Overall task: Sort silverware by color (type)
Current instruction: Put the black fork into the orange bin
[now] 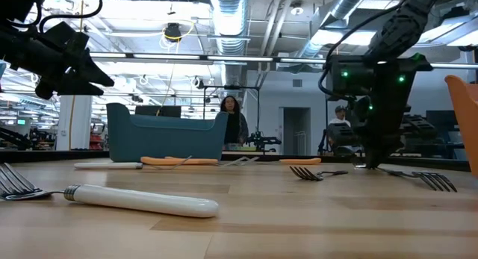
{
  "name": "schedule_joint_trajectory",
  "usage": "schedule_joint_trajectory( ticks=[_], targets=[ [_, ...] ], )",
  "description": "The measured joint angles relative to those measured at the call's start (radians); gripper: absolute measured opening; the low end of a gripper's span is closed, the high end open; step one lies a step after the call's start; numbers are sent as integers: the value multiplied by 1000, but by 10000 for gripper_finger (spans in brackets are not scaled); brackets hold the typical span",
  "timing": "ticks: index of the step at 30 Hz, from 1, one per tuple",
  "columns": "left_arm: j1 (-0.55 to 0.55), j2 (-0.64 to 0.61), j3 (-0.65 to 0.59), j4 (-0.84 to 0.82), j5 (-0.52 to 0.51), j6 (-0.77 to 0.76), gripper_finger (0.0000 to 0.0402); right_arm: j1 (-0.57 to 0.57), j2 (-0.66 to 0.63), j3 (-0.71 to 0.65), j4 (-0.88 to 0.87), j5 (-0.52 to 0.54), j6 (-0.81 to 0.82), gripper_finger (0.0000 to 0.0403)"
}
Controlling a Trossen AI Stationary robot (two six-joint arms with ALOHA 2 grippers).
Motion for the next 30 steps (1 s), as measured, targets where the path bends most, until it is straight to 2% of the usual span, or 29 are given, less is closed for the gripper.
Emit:
schedule_joint_trajectory(
  ticks=[12,30],
  targets=[
    [0,0,0,0,0,3,235,10,-69,-3,28,0,-49,21],
    [0,0,0,-1,1,3,235,8,-72,-1,187,30,-181,21]
  ],
)
